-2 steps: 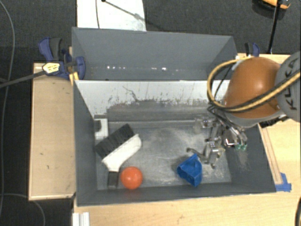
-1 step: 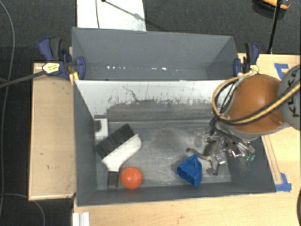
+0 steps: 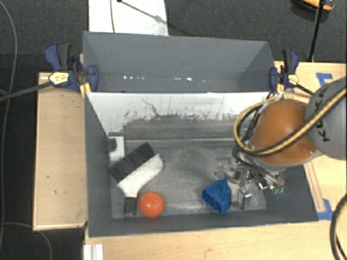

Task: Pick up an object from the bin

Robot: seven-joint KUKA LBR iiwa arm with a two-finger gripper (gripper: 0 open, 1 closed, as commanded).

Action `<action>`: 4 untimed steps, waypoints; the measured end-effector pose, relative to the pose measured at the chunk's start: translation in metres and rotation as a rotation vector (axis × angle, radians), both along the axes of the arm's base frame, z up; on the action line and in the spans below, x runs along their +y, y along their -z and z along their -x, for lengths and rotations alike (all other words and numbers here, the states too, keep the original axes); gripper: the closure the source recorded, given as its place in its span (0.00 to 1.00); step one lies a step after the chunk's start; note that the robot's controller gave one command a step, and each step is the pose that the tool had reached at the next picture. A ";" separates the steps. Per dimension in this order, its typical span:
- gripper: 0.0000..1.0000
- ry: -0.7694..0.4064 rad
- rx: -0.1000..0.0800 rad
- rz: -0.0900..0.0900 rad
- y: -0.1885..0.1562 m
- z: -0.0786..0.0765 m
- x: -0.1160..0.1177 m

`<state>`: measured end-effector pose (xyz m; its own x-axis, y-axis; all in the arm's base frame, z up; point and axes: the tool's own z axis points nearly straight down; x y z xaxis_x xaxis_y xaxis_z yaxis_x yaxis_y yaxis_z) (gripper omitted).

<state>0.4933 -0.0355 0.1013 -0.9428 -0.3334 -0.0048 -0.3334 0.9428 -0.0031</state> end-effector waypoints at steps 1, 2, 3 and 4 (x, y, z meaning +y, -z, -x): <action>0.00 0.093 0.005 -0.003 0.017 -0.003 0.018; 1.00 -0.274 -0.006 0.001 0.029 0.005 0.059; 1.00 -0.274 -0.006 0.001 0.029 0.005 0.059; 1.00 -0.290 0.002 -0.001 -0.017 0.006 0.056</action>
Offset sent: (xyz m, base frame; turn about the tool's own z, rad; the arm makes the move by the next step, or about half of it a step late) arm -0.0069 0.0583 -0.0310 -0.2747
